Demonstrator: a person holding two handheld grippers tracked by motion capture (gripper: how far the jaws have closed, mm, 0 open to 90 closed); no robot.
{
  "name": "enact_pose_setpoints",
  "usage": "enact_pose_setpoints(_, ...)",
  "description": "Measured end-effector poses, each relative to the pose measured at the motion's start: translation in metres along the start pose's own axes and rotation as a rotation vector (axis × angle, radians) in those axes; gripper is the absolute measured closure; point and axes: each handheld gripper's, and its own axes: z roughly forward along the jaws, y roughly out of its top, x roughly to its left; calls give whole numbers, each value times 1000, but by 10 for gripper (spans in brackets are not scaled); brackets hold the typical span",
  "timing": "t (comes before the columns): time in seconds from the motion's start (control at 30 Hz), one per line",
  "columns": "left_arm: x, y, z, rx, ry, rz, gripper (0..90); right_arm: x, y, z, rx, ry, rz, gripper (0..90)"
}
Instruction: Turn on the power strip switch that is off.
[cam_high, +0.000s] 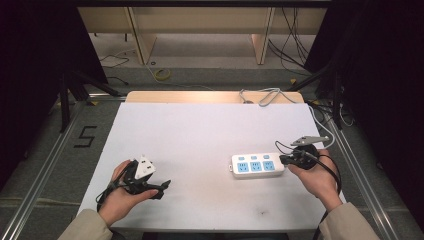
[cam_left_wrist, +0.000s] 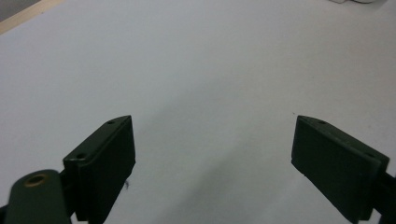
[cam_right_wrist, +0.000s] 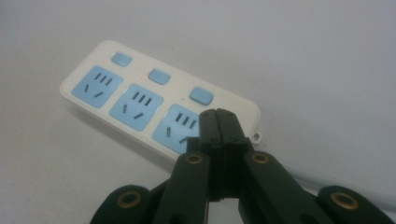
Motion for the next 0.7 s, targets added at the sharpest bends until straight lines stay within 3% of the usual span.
enact_pose_setpoints(0.7, -1, 1, 1, -6, 2, -4, 141, 1, 11, 11, 19, -1, 2, 900)
